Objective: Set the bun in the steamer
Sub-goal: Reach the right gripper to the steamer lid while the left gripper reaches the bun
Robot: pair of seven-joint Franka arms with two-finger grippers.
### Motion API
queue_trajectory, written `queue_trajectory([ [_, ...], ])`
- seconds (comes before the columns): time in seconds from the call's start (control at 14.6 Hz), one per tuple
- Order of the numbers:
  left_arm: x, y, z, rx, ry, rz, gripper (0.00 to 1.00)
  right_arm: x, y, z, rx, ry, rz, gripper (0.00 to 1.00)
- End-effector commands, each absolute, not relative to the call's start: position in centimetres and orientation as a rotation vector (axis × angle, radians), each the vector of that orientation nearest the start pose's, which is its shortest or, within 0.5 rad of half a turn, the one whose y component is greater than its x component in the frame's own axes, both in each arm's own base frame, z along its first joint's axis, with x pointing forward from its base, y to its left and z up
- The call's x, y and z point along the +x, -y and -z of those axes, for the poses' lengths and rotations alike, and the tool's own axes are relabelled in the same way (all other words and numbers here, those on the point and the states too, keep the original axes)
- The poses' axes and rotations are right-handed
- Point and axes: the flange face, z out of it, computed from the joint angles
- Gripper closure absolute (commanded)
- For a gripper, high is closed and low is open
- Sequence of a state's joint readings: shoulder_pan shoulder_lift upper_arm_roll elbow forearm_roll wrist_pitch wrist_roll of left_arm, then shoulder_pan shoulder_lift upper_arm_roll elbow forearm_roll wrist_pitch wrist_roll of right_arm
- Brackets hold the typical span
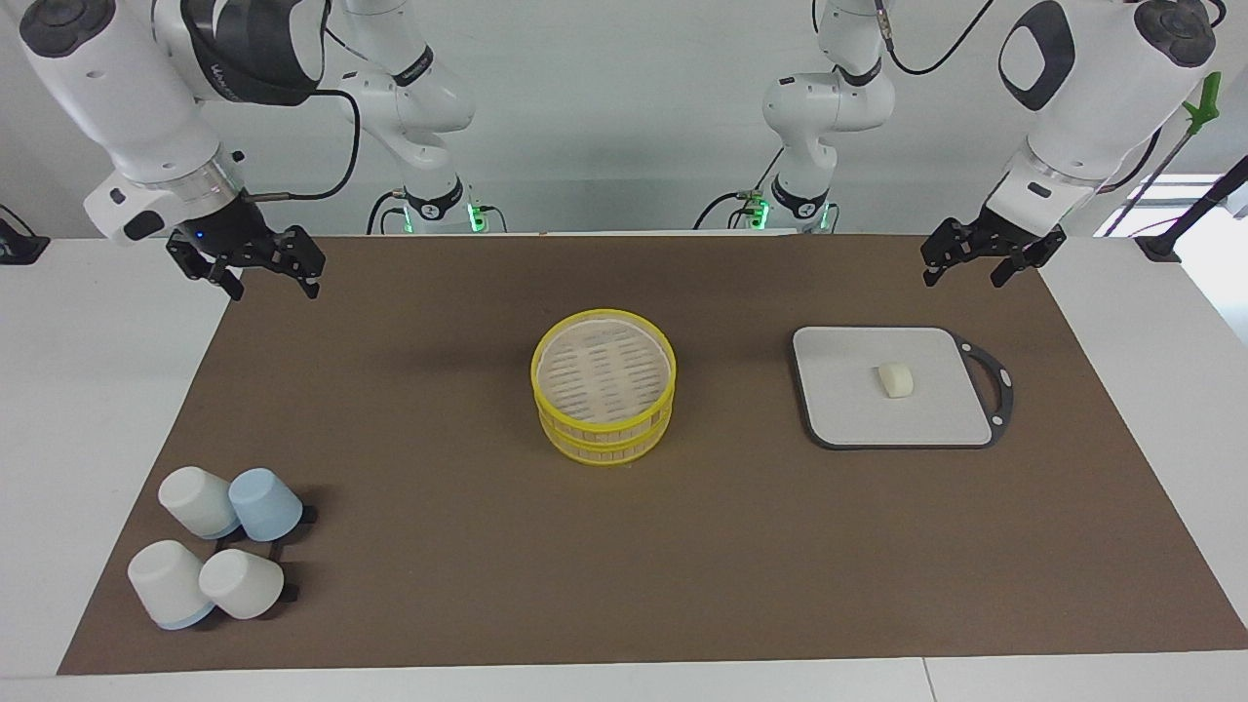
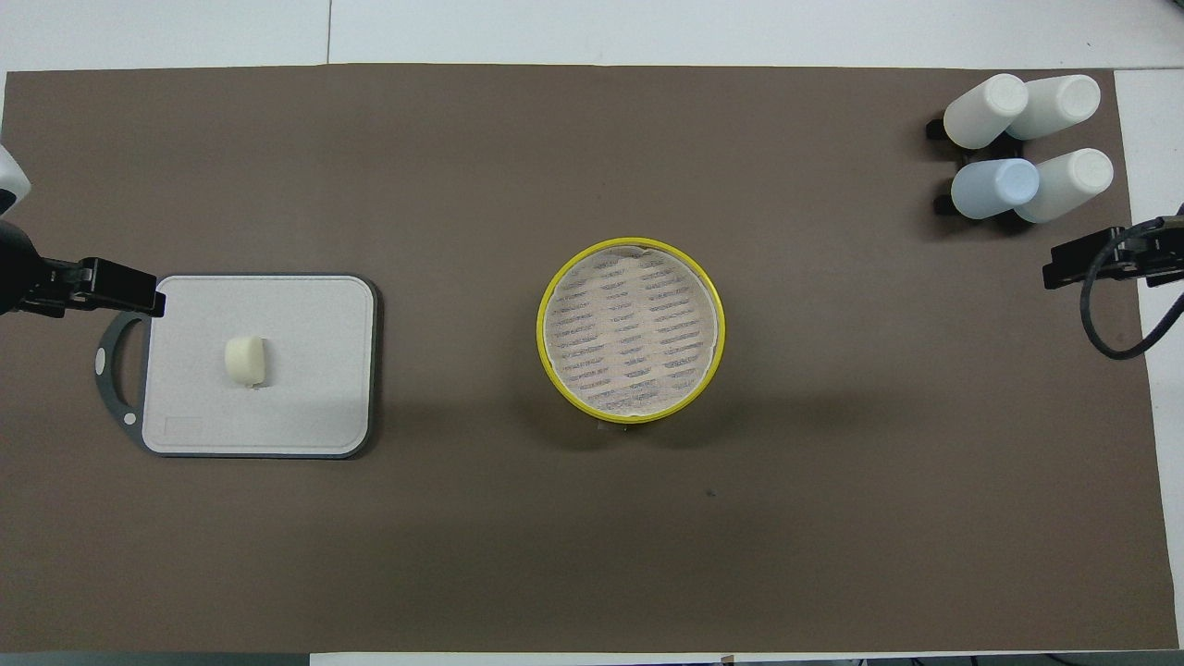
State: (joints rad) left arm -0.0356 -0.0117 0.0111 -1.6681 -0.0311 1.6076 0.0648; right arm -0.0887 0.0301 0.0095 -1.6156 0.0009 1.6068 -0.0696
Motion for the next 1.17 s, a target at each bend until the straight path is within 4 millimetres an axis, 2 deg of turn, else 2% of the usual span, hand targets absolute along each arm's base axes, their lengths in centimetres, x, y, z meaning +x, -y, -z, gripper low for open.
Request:
queue_trajectory([
  [0.0, 54.6, 1.7, -59.2, -3.155, -0.161, -0.072, 0.0, 55.8, 4.4, -58.8, -3.126, -0.027, -0.068, 0.0],
  [0.34, 54.5, 1.3, -59.2, -3.156, -0.151, -0.072, 0.0, 55.8, 4.4, -58.8, -3.126, -0.02, -0.068, 0.0],
  [0.55, 54.2, 1.6, -59.4, -3.157, -0.151, -0.082, 0.0, 55.9, 3.5, -58.5, -3.12, 0.012, -0.058, 0.0],
  [0.62, 53.8, 1.3, -59.3, -3.158, -0.125, -0.103, 0.0, 56.1, 2.1, -58.3, -3.116, 0.035, -0.055, 0.0],
  [0.75, 52.8, 0.9, -58.0, -3.159, -0.088, -0.128, 0.0, 57.2, -2.9, -57.5, -3.116, 0.044, -0.032, 0.0],
  [0.89, 53.1, 0.1, -57.0, -3.162, -0.069, -0.058, 0.0, 58.4, -7.5, -56.2, -3.113, 0.009, -0.049, 0.0],
  [1.03, 53.0, -1.5, -54.5, -3.163, -0.029, -0.071, 0.0, 59.1, -12.1, -55.1, -3.106, -0.084, 0.005, 0.0],
  [1.1, 53.0, -1.8, -53.2, -3.163, -0.018, -0.079, 0.0, 59.1, -15.2, -54.2, -3.106, -0.071, 0.007, 0.0],
])
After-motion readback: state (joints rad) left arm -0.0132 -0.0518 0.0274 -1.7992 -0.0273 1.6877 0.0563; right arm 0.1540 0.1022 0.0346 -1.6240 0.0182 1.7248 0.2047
